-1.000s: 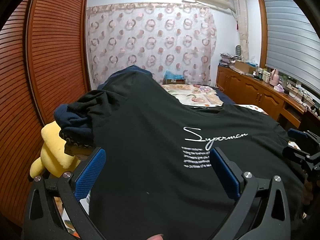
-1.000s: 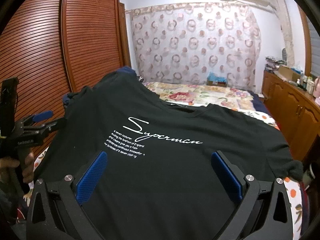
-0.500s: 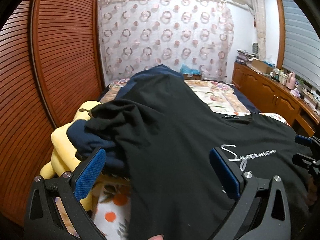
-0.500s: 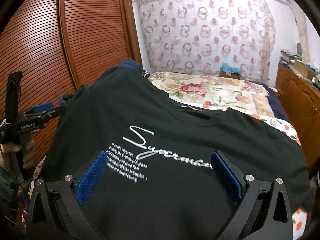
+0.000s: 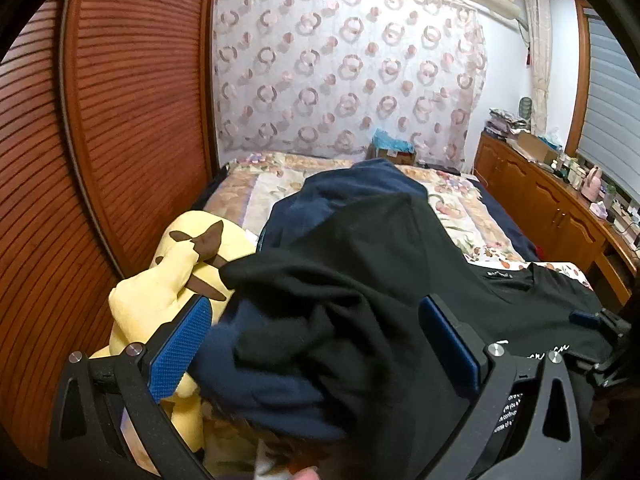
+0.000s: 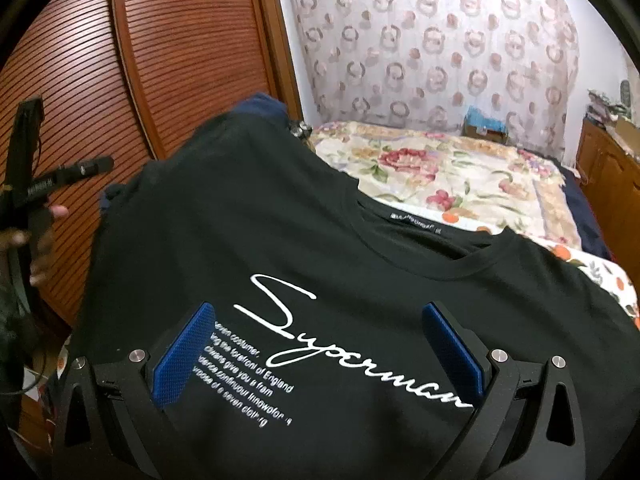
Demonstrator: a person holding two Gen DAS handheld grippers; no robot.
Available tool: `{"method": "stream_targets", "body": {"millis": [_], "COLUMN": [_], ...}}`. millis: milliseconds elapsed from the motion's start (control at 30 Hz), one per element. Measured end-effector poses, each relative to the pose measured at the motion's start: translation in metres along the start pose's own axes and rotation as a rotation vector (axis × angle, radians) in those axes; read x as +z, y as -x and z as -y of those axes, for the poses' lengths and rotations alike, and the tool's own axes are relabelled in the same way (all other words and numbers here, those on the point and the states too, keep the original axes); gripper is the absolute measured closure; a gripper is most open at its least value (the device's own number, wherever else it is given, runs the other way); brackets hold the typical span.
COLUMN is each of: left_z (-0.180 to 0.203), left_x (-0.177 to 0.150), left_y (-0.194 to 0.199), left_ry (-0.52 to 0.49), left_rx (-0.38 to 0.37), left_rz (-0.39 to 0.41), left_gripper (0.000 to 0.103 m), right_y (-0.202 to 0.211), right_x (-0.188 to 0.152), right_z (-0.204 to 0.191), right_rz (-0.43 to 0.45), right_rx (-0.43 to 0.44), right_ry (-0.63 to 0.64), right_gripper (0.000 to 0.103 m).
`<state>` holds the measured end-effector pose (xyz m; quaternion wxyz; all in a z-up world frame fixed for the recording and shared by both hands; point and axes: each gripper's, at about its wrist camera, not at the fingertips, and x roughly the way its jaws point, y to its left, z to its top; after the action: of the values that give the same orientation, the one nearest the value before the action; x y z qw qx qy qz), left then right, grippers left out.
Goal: Fold small clothes
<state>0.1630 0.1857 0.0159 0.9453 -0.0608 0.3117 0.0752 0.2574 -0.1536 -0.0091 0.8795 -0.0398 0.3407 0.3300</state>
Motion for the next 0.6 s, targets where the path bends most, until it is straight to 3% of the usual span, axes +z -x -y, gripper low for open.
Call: {"method": "stream_targets", "body": {"millis": [100,167,267,400,533,600], "left_z": [-0.013,-0.018,-0.019,-0.024,-0.025,-0.025], "left_x": [0.012,0.017,0.020,0.016,0.012,0.012], "left_y": [-0.018,-0.030,-0.048,-0.070,-0.080,-0.080], "left_ry": [0.018,0.017,0.015,0.034,0.048,0.060], "left_rx": [-0.046,-0.062,-0.067,-0.072,-0.073,-0.086], "left_rz": [-0.042,-0.081,-0.136,-0.225,-0.258,-0.264], "left_gripper": [0.010,0.025,0.039,0.042,0.042,0.052], "right_y": [-0.018,-0.026,-0.037,-0.046,-0.051,-0.052], "right_x": [0.002,0.004,0.005,0.005,0.010,0.011], "right_z": [0.005,0.005,0.005,0.005,0.001,0.000], "right_rz": [-0.034,-0.055,-0.084,-0.112,-0.128,-0.132], "right_rx": [0.000,-0.003,-0.021,-0.038,-0.042,-0.040], "right_ry": [-0.005,-0.003,0.009,0.015,0.019,0.019], "right_gripper": [0.000,0.001,0.001,0.001,0.001,0.001]}}
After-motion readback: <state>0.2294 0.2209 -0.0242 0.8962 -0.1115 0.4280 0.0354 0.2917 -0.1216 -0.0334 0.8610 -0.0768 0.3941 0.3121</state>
